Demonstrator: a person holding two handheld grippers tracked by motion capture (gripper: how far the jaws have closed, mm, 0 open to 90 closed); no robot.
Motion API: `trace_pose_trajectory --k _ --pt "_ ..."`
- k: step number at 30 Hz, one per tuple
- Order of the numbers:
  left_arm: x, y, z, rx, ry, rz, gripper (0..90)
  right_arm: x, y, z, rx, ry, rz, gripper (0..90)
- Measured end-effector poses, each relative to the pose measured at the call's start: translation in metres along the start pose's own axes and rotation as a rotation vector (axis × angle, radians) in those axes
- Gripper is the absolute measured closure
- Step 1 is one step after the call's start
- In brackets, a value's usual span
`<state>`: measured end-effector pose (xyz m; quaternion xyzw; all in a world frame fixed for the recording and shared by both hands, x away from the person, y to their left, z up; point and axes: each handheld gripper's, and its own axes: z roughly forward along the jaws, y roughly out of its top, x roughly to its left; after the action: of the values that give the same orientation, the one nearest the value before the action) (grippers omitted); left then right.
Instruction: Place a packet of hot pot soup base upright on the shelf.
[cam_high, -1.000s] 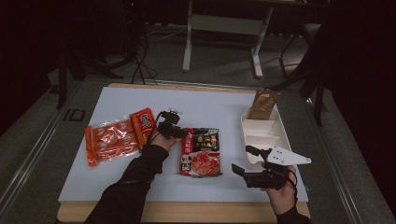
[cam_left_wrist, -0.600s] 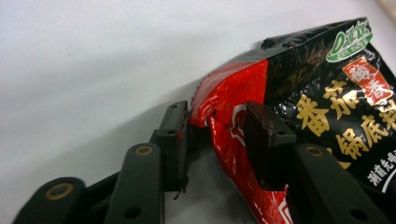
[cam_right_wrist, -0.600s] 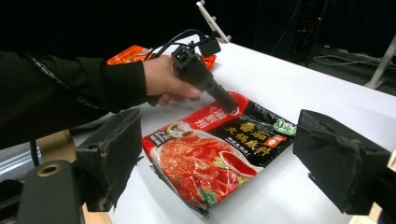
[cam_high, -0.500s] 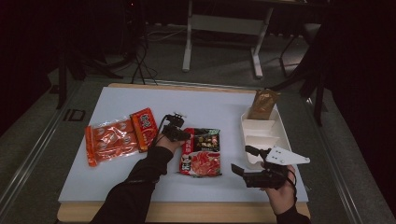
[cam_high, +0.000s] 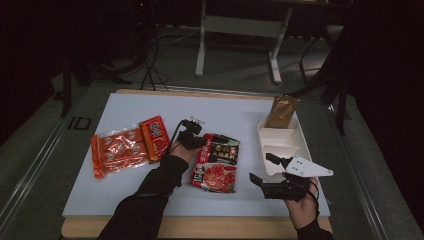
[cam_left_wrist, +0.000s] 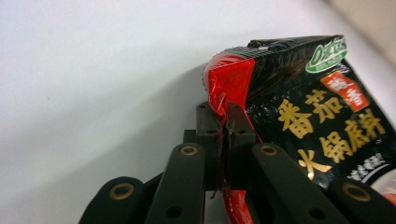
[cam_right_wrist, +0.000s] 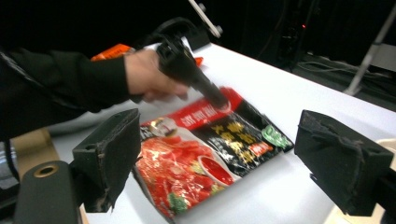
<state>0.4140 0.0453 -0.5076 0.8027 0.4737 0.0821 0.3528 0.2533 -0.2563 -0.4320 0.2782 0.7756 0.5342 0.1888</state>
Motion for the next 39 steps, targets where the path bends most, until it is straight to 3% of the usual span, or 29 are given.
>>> trace_pose_trajectory --k 4,8,11,16,21,23,28,37,39 --pt "-0.007 0.004 -0.014 -0.034 -0.010 0.029 87.6 -0.002 0.000 -0.001 0.003 -0.023 0.007 13.8" --pt "-0.012 0.007 -0.025 -0.064 -0.026 0.040 87.7 -0.004 0.002 -0.003 0.029 -0.009 0.079 13.8" --pt "-0.018 0.009 -0.034 -0.094 -0.043 0.048 87.7 -0.002 0.004 -0.004 0.038 -0.019 0.053 9.7" --pt "-0.028 0.011 -0.050 -0.150 -0.084 0.060 87.7 0.000 0.007 -0.007 0.022 -0.040 0.043 9.7" --pt "-0.039 0.010 -0.065 -0.197 -0.097 0.093 87.6 -0.001 0.008 -0.008 0.034 -0.052 0.043 12.2" --pt "-0.043 0.009 -0.074 -0.216 -0.122 0.108 87.6 -0.003 0.008 -0.009 0.042 -0.067 0.047 12.9" --pt "-0.046 0.009 -0.086 -0.242 -0.149 0.129 87.6 -0.004 0.008 -0.009 0.046 -0.074 0.057 13.3" --pt "-0.041 0.010 -0.109 -0.321 -0.174 0.117 87.5 -0.005 0.009 -0.008 0.041 -0.076 0.060 14.6" --pt "-0.040 0.010 -0.113 -0.333 -0.200 0.116 87.4 -0.006 0.010 -0.008 0.036 -0.072 0.063 14.6"
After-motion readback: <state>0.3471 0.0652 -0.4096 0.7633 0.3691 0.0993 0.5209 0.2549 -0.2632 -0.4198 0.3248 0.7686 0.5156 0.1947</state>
